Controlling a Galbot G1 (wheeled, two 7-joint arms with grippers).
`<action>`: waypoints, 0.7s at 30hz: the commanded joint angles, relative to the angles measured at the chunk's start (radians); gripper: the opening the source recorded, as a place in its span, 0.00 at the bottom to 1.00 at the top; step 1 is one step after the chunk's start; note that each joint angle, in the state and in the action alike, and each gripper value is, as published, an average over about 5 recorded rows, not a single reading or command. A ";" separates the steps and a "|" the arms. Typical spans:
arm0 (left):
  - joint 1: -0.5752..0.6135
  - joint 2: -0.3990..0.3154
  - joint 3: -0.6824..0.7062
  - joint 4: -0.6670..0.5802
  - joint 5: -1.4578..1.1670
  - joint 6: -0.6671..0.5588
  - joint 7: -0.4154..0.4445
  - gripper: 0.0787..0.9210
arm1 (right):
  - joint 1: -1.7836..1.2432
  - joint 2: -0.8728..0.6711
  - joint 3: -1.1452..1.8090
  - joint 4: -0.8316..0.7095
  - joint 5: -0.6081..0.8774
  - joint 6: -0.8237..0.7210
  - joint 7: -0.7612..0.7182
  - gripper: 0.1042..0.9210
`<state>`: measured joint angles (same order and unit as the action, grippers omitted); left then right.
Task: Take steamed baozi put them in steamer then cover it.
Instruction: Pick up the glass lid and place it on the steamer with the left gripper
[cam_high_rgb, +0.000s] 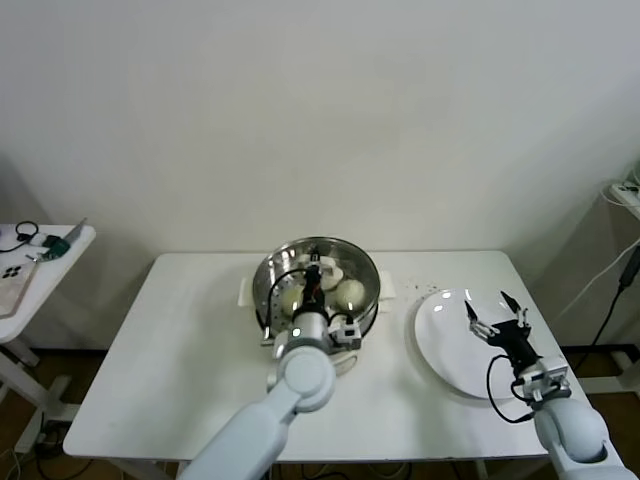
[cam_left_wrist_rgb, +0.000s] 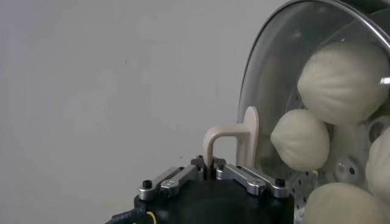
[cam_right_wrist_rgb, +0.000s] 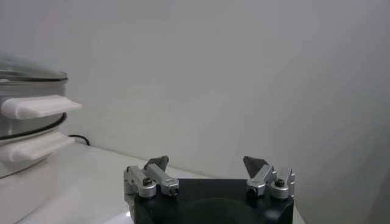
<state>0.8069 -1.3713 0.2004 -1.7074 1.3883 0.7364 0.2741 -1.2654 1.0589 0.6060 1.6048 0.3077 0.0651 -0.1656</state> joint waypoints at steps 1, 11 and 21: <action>0.005 -0.005 0.001 0.005 -0.001 0.049 -0.005 0.08 | 0.001 -0.001 0.000 -0.001 0.000 0.001 -0.002 0.88; 0.005 -0.024 0.000 0.017 0.003 0.049 -0.017 0.08 | 0.000 0.002 0.001 -0.001 -0.002 0.004 -0.006 0.88; 0.014 -0.013 -0.002 0.023 0.011 0.049 -0.033 0.08 | 0.000 0.004 0.002 -0.002 -0.002 0.007 -0.011 0.88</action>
<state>0.8183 -1.3862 0.2001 -1.6886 1.3957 0.7364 0.2481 -1.2652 1.0615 0.6081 1.6029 0.3055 0.0705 -0.1754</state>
